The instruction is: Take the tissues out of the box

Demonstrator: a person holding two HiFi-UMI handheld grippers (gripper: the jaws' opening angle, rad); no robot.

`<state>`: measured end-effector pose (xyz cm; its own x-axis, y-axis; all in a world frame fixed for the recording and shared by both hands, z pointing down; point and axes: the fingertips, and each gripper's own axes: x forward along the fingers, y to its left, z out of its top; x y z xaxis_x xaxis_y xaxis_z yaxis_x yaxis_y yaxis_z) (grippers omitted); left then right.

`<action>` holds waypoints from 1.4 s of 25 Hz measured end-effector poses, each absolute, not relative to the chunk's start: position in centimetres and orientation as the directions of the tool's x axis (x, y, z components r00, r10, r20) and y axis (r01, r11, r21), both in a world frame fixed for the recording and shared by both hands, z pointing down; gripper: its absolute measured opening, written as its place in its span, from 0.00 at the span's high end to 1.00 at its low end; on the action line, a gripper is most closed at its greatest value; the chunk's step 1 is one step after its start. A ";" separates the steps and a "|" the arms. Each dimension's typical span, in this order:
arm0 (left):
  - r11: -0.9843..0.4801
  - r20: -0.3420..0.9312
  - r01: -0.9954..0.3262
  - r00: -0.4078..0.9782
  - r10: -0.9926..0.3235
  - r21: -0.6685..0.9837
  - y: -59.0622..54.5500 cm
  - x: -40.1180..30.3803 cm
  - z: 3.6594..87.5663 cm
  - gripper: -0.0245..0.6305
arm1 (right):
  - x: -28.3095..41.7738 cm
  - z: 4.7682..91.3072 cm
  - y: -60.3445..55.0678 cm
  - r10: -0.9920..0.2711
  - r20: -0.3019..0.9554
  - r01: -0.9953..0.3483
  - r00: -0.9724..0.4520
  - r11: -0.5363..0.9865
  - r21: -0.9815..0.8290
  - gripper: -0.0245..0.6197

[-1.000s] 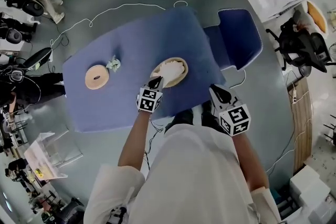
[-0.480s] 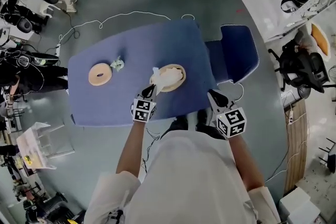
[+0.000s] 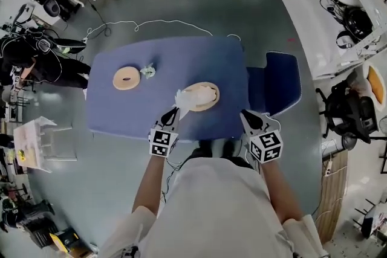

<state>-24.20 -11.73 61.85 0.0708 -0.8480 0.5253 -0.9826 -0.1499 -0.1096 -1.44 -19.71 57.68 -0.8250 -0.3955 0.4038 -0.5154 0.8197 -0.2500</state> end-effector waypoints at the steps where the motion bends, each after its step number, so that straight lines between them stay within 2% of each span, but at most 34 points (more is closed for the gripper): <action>1: -0.135 0.509 -0.985 0.061 -0.858 -0.108 -11.4 -24.0 60.9 0.94 | -1.5 57.4 -19.7 -0.387 0.399 -0.503 -0.831 0.829 -0.245 0.90; 16: 0.072 0.333 -0.981 -0.129 -0.934 -0.178 -4.5 -22.9 49.5 0.94 | -3.5 51.8 -18.6 -0.275 0.310 -0.342 -0.910 0.921 -0.186 0.90; 24: 0.088 0.269 -0.984 -0.127 -0.955 -0.153 -1.2 -23.8 45.7 0.94 | -5.1 48.2 -17.2 -0.283 0.274 -0.324 -0.919 0.938 -0.120 0.90; 35: 0.071 0.186 -0.982 -0.103 -0.977 -0.173 1.6 -27.2 41.3 0.94 | -7.3 43.4 -15.3 -0.367 0.182 -0.386 -0.912 0.919 -0.084 0.90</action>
<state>-27.16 1.58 41.31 -0.1031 -0.9771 0.1862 -0.9824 0.0706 -0.1731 -7.32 -15.26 43.43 -0.9125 -0.3666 0.1816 -0.3859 0.9186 -0.0845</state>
